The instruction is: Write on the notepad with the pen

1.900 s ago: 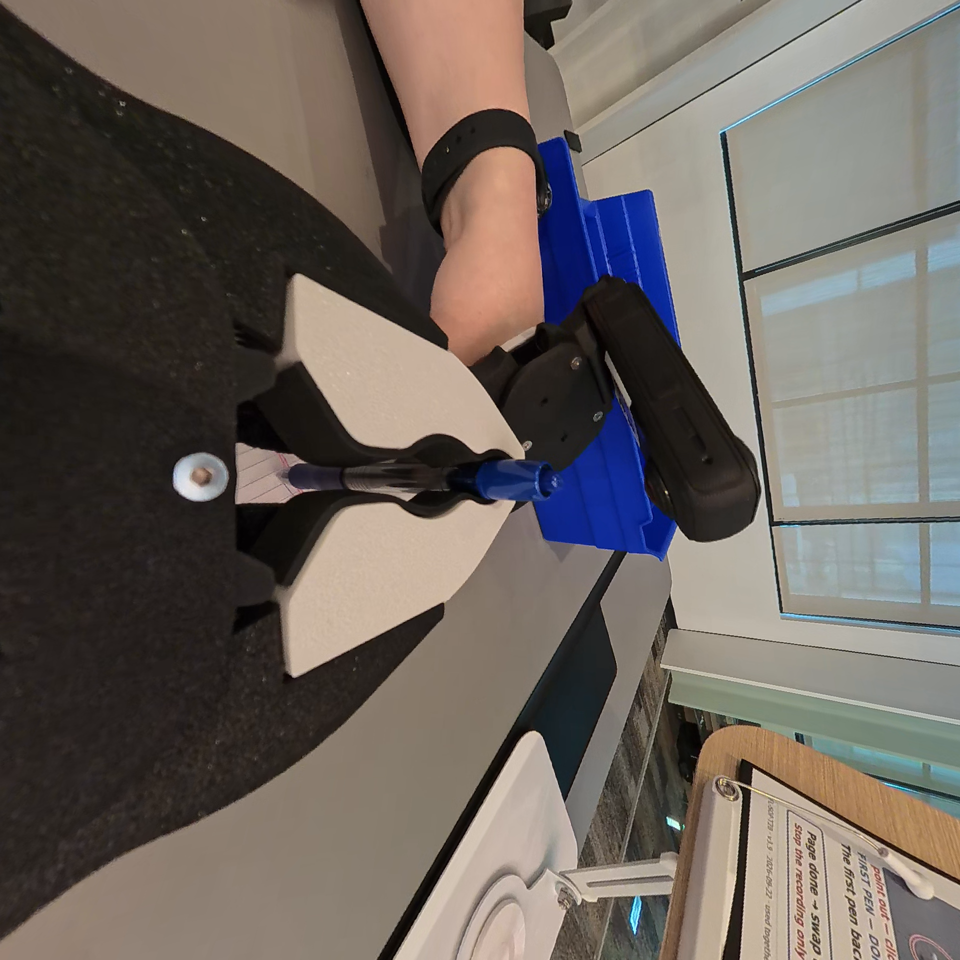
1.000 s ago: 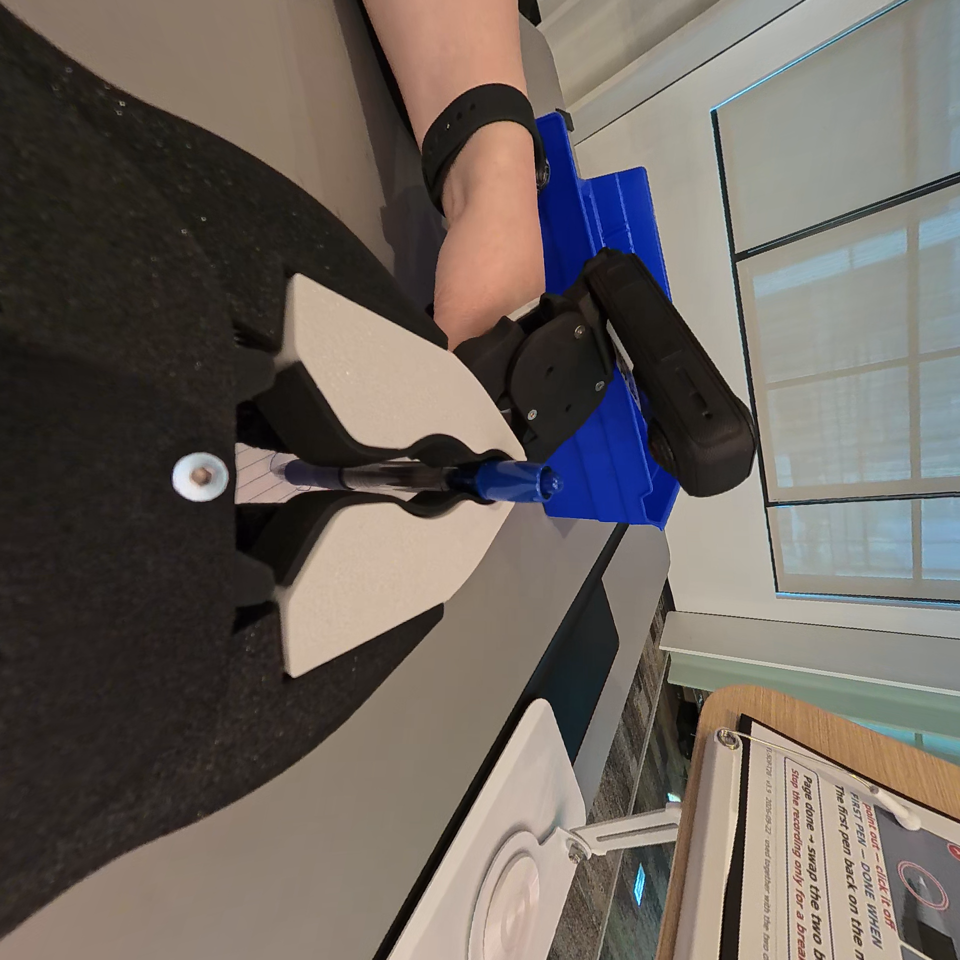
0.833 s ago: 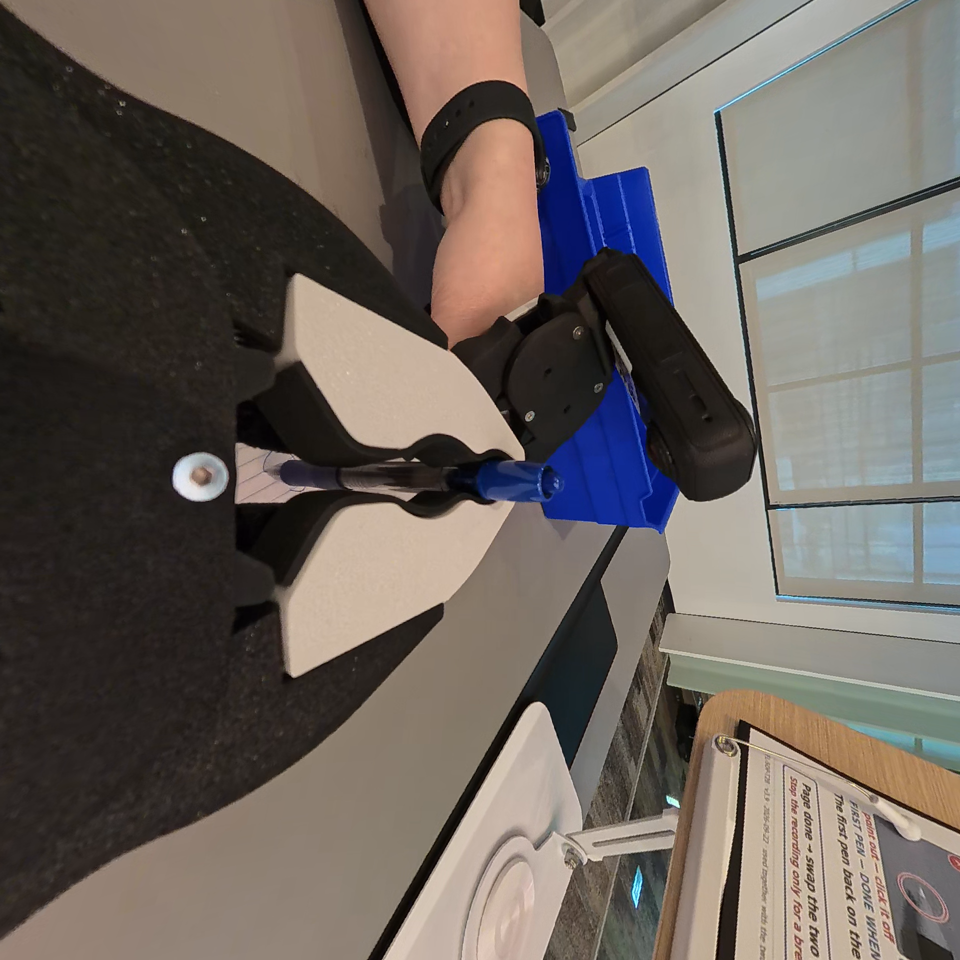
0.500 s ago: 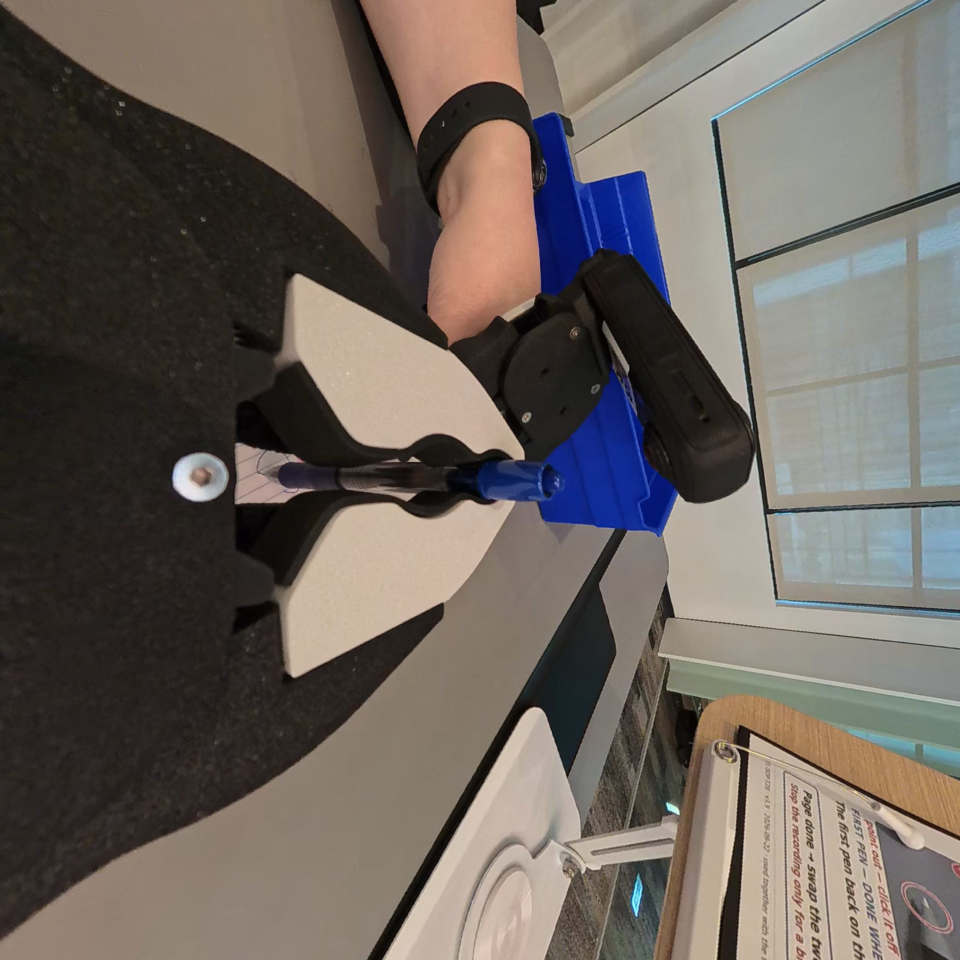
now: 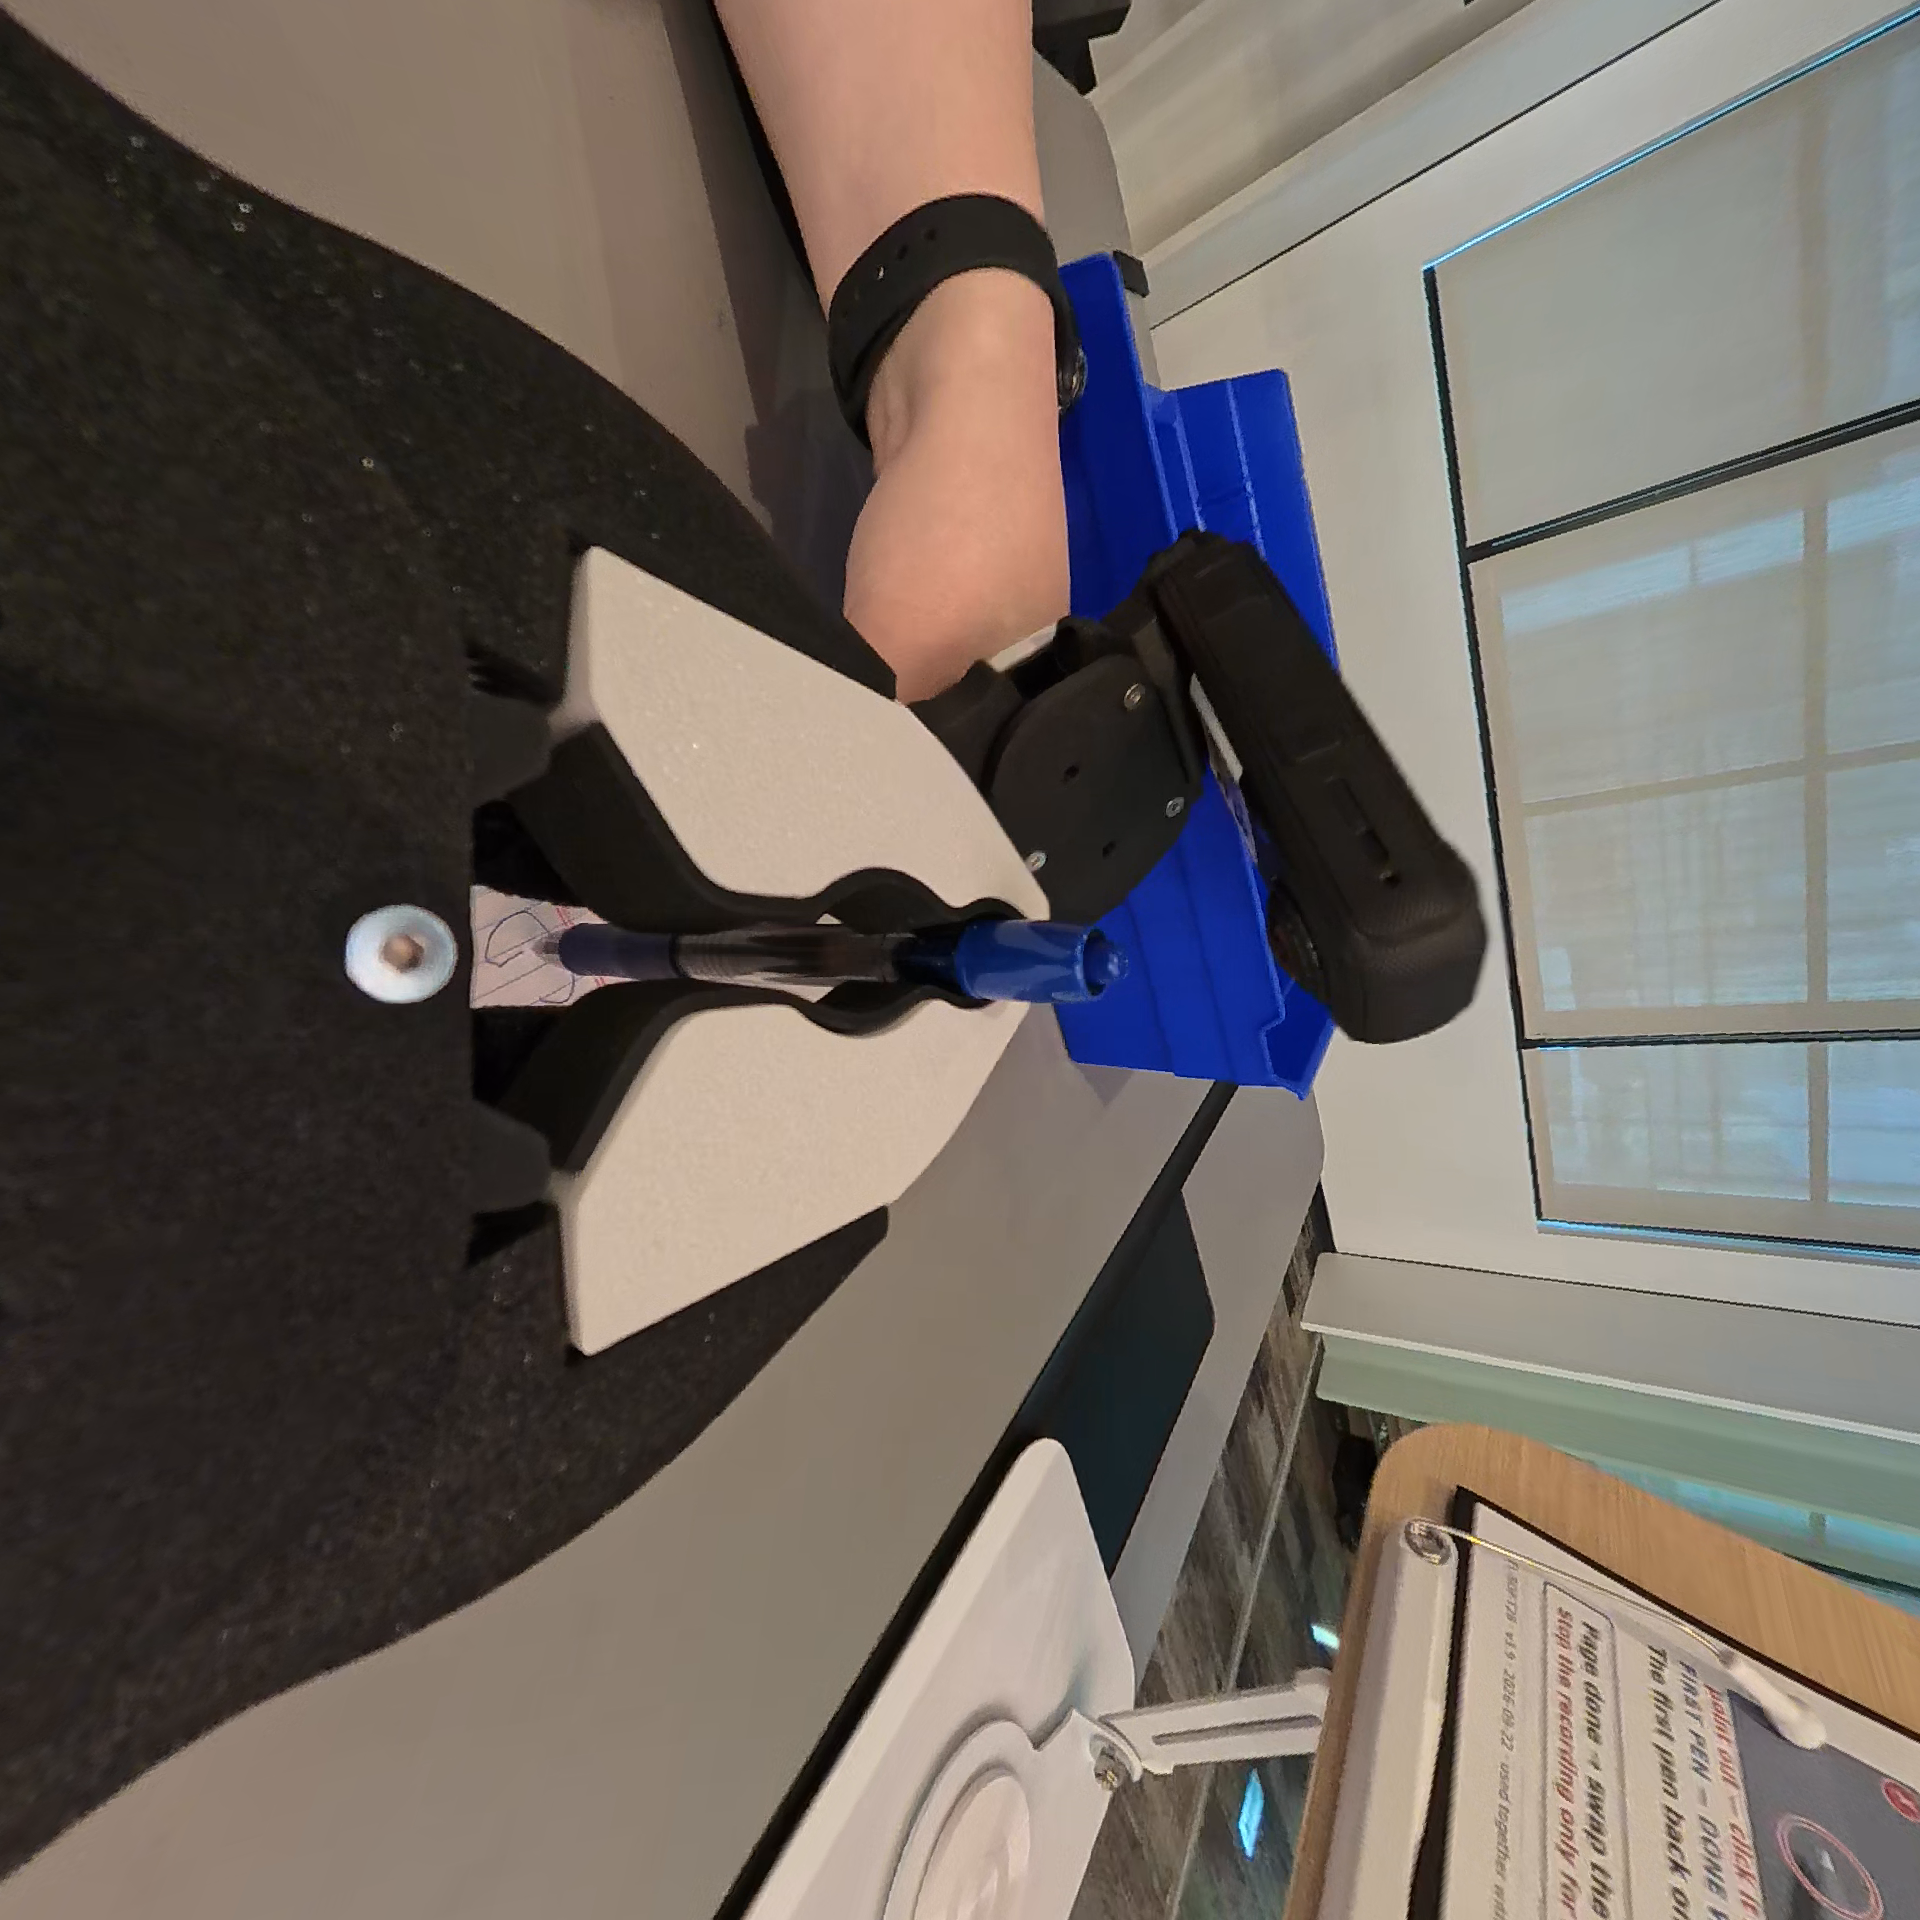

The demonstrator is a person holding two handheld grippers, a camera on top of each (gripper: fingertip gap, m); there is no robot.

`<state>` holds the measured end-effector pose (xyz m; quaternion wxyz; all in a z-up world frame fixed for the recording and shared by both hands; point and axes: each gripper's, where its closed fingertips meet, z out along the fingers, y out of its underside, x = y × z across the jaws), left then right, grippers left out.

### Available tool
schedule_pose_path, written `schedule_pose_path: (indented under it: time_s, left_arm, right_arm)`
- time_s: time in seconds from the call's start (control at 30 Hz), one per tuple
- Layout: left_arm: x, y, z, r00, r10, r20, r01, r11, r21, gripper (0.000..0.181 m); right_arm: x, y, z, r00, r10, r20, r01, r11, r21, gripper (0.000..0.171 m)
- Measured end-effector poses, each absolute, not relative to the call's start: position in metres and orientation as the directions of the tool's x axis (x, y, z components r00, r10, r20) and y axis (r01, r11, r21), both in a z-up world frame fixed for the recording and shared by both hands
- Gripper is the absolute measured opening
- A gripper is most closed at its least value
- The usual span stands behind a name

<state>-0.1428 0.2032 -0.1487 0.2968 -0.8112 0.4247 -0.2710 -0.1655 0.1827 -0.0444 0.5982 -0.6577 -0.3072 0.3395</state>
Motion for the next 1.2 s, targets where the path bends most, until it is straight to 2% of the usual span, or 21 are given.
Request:
schedule_pose_path:
  time_s: [0.13,0.3,1.2]
  left_arm:
    - [-0.143,0.203,-0.149,0.491,-0.850,0.188,-0.528,-0.463,-0.712,0.000]
    - [-0.143,0.203,-0.149,0.493,-0.850,0.184,-0.529,-0.461,-0.712,0.000]
    - [-0.143,0.203,-0.148,0.494,-0.849,0.185,-0.527,-0.462,-0.713,0.000]
  right_arm:
    - [-0.155,0.174,-0.019,0.598,0.802,-0.021,-0.006,-0.022,-1.000,0.004]
    - [-0.143,0.185,-0.038,0.621,0.780,-0.078,-0.024,-0.081,-0.996,0.004]
    - [-0.144,0.196,-0.047,0.614,0.784,-0.090,-0.021,-0.098,-0.995,0.004]
